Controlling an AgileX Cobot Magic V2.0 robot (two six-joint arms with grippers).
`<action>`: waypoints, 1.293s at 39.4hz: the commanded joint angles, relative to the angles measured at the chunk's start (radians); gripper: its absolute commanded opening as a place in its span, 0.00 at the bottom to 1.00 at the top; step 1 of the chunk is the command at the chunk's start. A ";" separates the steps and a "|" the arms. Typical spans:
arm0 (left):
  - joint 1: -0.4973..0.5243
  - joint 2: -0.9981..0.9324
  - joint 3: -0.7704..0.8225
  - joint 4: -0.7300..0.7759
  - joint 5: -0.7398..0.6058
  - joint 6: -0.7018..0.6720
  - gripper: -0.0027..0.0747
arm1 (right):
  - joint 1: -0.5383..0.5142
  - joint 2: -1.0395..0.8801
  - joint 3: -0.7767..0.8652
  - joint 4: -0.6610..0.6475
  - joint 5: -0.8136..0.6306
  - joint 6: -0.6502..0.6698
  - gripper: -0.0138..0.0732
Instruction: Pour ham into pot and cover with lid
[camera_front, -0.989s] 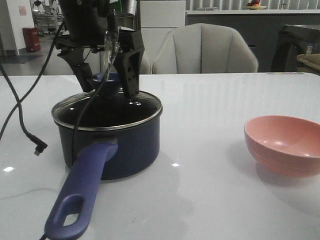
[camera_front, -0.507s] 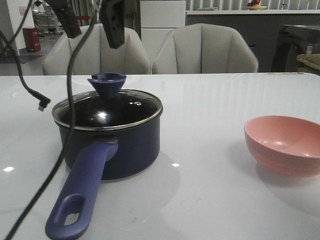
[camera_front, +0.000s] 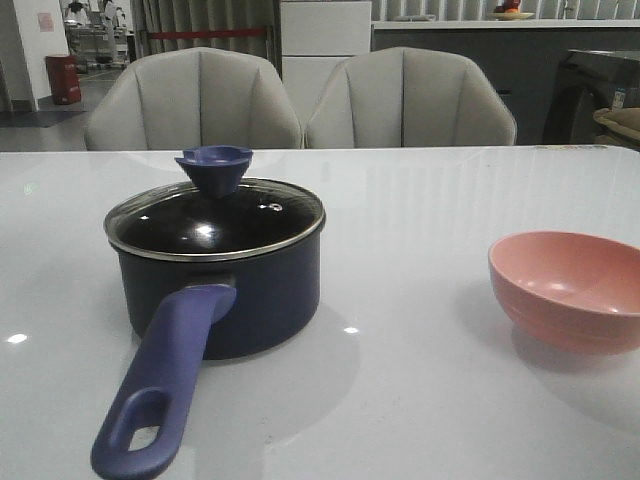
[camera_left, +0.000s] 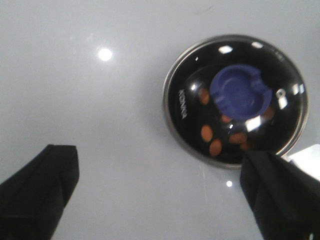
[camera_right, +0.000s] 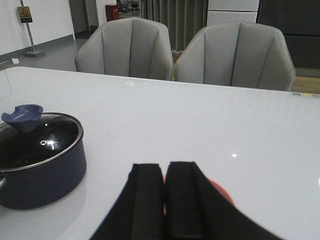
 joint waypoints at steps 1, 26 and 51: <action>0.030 -0.106 0.086 0.017 -0.030 -0.013 0.92 | -0.002 0.007 -0.029 0.009 -0.061 -0.007 0.33; 0.109 -0.768 0.883 -0.098 -0.580 -0.030 0.92 | -0.002 0.007 -0.029 0.009 -0.061 -0.007 0.33; 0.109 -1.428 1.268 -0.167 -0.694 -0.030 0.84 | -0.002 0.007 -0.029 0.009 -0.061 -0.007 0.33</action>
